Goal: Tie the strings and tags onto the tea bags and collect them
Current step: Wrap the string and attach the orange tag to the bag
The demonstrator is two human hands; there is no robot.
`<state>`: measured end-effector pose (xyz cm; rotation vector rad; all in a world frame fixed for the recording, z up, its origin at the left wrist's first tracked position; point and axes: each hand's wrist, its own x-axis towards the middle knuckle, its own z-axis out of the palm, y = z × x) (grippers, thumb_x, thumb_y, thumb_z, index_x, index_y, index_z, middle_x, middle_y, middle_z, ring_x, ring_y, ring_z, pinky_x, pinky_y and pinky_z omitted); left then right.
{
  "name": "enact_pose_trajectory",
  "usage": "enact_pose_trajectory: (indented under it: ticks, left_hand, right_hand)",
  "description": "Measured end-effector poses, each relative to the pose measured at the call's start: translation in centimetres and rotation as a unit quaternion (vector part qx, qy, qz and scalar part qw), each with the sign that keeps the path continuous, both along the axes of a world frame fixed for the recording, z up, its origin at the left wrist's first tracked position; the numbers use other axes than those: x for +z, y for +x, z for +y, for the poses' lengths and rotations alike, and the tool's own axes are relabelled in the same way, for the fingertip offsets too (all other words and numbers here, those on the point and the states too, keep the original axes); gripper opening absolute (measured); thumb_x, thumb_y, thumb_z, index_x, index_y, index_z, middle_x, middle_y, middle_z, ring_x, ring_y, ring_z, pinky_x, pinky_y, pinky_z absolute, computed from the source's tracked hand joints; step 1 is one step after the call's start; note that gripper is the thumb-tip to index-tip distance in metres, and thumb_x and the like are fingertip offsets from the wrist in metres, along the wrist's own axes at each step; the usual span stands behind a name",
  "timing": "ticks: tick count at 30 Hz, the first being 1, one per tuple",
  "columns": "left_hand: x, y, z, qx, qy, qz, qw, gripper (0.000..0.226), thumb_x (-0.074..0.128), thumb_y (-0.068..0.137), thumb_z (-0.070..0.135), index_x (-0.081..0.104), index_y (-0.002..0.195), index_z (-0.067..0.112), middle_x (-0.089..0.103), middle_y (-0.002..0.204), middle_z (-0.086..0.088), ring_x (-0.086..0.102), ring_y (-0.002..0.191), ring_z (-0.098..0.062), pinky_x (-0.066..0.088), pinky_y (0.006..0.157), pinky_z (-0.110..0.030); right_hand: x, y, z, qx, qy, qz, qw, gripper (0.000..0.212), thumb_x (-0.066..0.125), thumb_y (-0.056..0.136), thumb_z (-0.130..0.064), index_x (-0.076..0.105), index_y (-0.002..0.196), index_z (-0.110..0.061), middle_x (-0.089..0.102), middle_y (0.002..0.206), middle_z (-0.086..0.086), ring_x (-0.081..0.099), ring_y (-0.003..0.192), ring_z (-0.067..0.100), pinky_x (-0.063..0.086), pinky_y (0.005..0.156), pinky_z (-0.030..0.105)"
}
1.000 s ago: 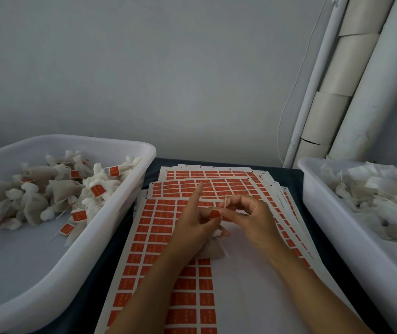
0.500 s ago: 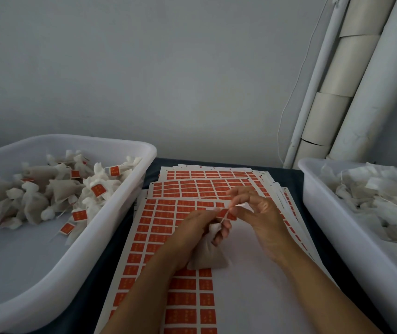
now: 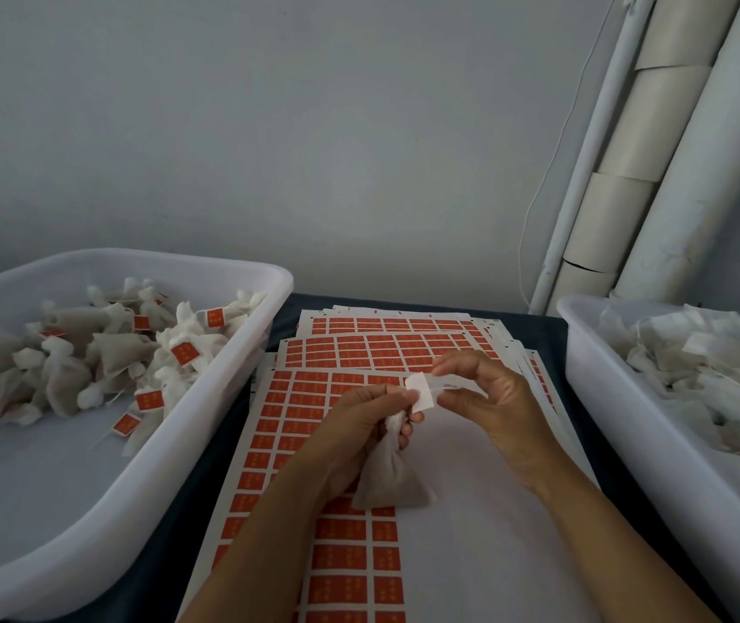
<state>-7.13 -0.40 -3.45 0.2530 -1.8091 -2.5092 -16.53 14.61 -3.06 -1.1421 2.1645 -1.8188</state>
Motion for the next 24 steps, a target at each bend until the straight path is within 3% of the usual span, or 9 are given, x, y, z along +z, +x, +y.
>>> enact_pose_trajectory:
  ticks: [4,8,11,14,24]
  left_hand:
    - [-0.1,0.0,0.2,0.007,-0.014,-0.003,1.000,0.016,0.055,0.092,0.018,0.066,0.091,0.006,0.065,0.064,-0.003,0.058,0.054,-0.009,0.051,0.056,-0.020]
    - [0.0,-0.1,0.3,0.011,-0.032,0.004,0.999,0.017,0.054,0.093,0.017,0.065,0.084,0.007,0.064,0.065,-0.003,0.057,0.055,-0.009,0.050,0.056,-0.021]
    - [-0.1,0.0,0.4,0.023,-0.045,0.015,0.999,0.021,0.053,0.093,0.012,0.066,0.077,0.009,0.065,0.066,-0.003,0.057,0.055,-0.009,0.050,0.056,-0.021]
    - [-0.1,0.2,0.4,0.021,-0.052,0.030,0.998,0.022,0.051,0.093,0.009,0.065,0.077,0.009,0.066,0.068,-0.003,0.059,0.058,-0.009,0.051,0.057,-0.020]
    - [-0.2,0.2,0.8,0.021,-0.057,0.065,0.996,0.016,0.049,0.094,0.011,0.063,0.086,0.007,0.067,0.071,-0.003,0.061,0.059,-0.009,0.051,0.057,-0.019]
  right_hand:
    - [0.4,0.3,0.0,-0.005,-0.001,0.044,0.999,0.017,0.071,0.067,-0.029,0.067,0.083,-0.027,0.065,0.100,-0.016,0.057,0.103,0.001,0.046,0.086,0.013]
    - [0.4,0.6,-0.2,0.007,0.009,0.080,0.997,0.011,0.068,0.068,-0.028,0.068,0.077,-0.023,0.065,0.095,-0.010,0.059,0.098,0.004,0.047,0.082,0.010]
    - [0.1,0.6,-0.3,0.000,0.003,0.038,0.999,0.002,0.067,0.075,-0.022,0.066,0.077,-0.022,0.067,0.087,-0.014,0.060,0.093,0.002,0.047,0.078,0.009]
    - [-0.3,0.7,-0.4,-0.013,0.006,-0.005,1.000,0.008,0.065,0.082,-0.014,0.064,0.077,-0.020,0.067,0.083,-0.016,0.062,0.086,0.002,0.049,0.071,0.009]
    - [0.1,1.6,-0.8,-0.014,0.004,-0.064,0.998,0.006,0.057,0.089,-0.012,0.060,0.086,-0.008,0.066,0.092,0.009,0.066,0.080,0.017,0.055,0.067,0.019]
